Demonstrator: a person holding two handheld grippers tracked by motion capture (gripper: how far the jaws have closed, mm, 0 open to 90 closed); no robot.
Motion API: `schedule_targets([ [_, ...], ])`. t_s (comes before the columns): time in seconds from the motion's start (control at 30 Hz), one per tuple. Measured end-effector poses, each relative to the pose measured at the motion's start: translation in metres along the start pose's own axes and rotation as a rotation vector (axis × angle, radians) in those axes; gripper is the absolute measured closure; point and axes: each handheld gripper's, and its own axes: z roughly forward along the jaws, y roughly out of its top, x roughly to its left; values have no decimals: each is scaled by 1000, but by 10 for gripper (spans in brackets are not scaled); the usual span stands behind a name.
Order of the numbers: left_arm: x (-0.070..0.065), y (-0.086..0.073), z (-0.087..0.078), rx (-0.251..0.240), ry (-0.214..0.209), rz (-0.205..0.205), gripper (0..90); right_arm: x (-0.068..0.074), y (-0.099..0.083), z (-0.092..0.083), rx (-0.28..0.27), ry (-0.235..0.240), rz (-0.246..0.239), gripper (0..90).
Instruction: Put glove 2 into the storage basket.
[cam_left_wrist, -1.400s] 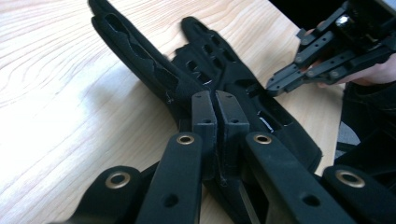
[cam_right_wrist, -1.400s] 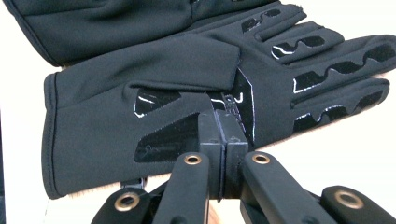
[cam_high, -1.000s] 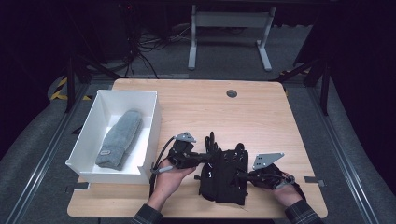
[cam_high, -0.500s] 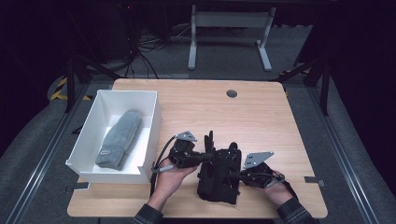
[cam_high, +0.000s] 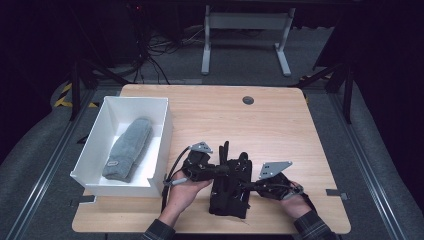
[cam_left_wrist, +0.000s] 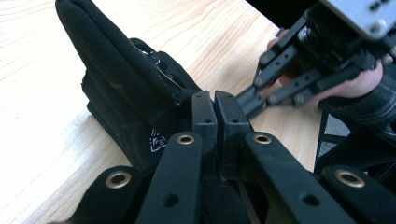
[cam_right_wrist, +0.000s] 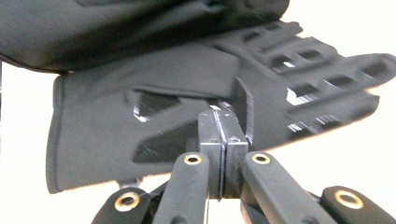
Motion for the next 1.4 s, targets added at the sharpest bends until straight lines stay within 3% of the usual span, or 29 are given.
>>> schedule_targets([
  [0.13, -2, 0, 2, 2, -8, 3, 881, -5, -6, 2, 28, -7, 22, 900],
  [0.83, -8, 2, 42, 91, -35, 20, 873, 5, 3, 15, 18, 15, 3, 900],
  [1.0, -8, 1, 44, 65, -43, 16, 807, 4, 2, 14, 18, 16, 0, 900],
  [1.1, -7, 1, 41, 57, -35, 19, 784, -1, 1, 5, 12, -15, 8, 895],
  [1.23, -9, 1, 38, 61, -46, 25, 900, -16, -7, -15, -30, -87, 68, 869],
  [1.4, -19, -2, 48, 101, -51, 55, 900, -29, -15, -26, -49, -158, 104, 740],
])
